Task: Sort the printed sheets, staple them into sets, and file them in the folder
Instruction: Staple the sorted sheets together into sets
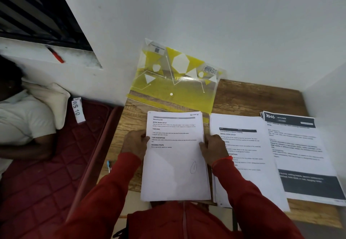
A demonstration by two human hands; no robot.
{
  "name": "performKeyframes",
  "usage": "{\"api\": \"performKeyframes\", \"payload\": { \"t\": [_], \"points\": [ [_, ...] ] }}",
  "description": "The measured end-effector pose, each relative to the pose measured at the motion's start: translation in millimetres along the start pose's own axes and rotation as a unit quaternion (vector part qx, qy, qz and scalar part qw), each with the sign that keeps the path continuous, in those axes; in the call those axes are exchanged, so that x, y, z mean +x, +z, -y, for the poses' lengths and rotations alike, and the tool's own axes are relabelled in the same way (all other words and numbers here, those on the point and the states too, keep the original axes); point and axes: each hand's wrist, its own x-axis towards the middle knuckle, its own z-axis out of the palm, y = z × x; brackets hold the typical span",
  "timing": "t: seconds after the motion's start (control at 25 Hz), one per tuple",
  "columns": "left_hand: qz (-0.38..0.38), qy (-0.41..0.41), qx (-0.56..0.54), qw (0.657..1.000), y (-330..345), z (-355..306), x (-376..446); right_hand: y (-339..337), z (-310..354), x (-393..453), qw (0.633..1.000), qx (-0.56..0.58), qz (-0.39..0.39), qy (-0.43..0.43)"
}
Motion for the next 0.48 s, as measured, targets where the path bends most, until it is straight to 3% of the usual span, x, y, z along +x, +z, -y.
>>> {"api": "performKeyframes", "payload": {
  "t": [0.48],
  "points": [
    [-0.016, -0.016, 0.005, 1.000, 5.5, 0.4, -1.6, -2.3, -1.3, 8.9, 1.000, 0.000, 0.009, 0.007]
  ]
}}
